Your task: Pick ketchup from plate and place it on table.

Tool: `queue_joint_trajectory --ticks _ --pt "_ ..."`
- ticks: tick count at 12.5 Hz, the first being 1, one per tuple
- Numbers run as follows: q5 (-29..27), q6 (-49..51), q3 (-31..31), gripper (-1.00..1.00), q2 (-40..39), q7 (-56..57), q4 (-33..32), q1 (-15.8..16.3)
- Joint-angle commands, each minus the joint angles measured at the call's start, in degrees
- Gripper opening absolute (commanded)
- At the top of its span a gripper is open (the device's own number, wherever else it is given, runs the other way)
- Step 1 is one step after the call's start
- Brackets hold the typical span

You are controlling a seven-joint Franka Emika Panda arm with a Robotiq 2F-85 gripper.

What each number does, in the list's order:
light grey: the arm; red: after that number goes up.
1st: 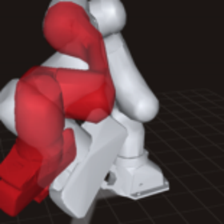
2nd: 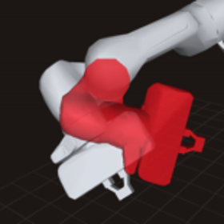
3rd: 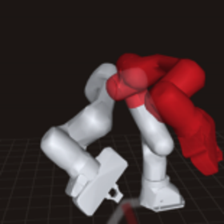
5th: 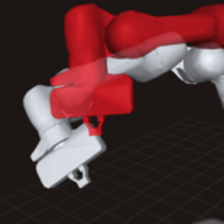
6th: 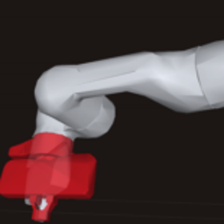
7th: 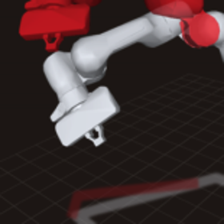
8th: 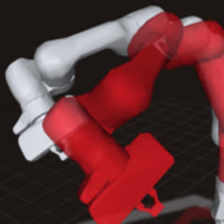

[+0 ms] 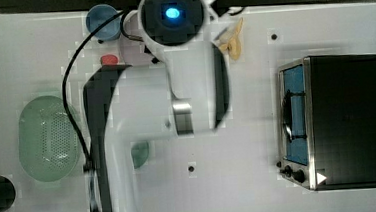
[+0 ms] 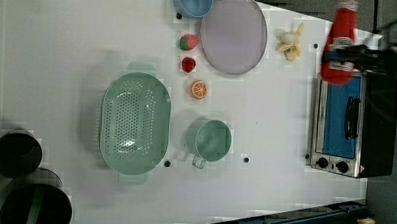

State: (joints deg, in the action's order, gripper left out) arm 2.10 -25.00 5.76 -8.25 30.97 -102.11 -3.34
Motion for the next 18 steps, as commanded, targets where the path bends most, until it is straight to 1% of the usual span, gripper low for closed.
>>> queue_joint_trajectory --ticks 1,4,7,9,11,14,16,17,18 --pt "-2.1 5.3 -2.8 0.21 2.4 -1.4 -6.5 -3.1" --pt "-2.1 4.0 -4.6 0.21 6.8 -1.4 -14.6 -3.6" --pt "-2.1 -4.1 -4.8 0.21 10.2 -3.1 -23.4 -3.6" --pt "-2.1 -10.5 -4.5 0.21 10.2 -3.1 -28.5 -3.3" --pt "-2.2 -16.7 -4.0 0.21 8.2 -3.1 -32.7 -3.1" --pt "-2.2 -27.1 -3.5 0.21 2.7 -3.1 -36.0 -3.1" --pt "-2.2 -31.1 -3.4 0.21 0.2 -3.1 -36.5 -3.2" --pt "-2.2 -31.0 -3.4 0.29 0.1 -3.1 -36.5 -3.2" --pt "-2.2 -30.8 -3.5 0.5 0.3 -3.1 -36.5 -3.3"
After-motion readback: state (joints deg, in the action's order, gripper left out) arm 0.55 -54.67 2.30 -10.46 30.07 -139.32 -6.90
